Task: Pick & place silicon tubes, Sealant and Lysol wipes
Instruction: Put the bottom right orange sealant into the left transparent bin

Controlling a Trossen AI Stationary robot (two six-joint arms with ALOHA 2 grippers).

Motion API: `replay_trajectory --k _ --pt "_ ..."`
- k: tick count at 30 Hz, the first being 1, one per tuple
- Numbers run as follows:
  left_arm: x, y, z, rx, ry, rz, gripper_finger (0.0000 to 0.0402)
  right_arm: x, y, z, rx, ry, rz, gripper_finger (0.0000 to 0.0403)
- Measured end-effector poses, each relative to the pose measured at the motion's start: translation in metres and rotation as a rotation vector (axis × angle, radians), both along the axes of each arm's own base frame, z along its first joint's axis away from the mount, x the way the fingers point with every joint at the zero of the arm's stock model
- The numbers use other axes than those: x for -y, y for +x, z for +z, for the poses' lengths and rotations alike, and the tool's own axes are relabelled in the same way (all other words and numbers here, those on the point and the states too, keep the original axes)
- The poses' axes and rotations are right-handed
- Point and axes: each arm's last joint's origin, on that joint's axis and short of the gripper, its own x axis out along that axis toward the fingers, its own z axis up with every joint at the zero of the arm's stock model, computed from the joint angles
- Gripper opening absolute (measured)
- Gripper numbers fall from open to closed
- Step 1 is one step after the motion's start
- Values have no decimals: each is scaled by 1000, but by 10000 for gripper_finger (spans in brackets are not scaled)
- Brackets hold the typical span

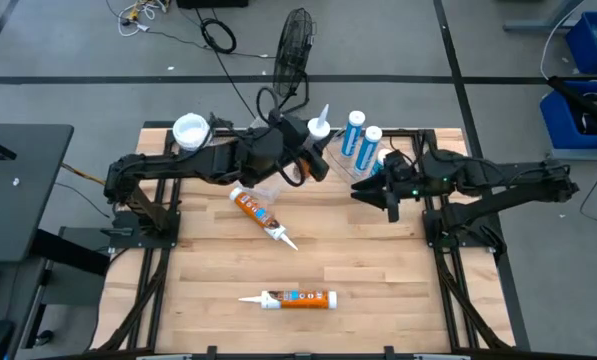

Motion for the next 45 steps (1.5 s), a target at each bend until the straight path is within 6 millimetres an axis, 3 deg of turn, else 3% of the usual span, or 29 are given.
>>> replay_trajectory --k 7,15,19,22,26,35,45 --pt "-10 -6 -22 -71 19 27 216 2 6 -1 10 79 -94 98" --pt "-34 -60 -30 62 43 29 216 8 10 -1 44 129 -236 72" --pt "-49 -84 -50 106 70 12 216 14 15 -4 40 156 -335 66" --pt "-59 -91 -68 112 131 26 216 17 22 -8 34 178 -382 63" --pt "-74 -99 -87 165 174 73 216 17 34 -14 38 245 -404 59" --pt "-103 -115 -140 207 97 121 216 15 52 -23 40 341 -409 59" --pt "-117 -94 -178 162 83 118 216 15 68 -36 2 418 -391 59"
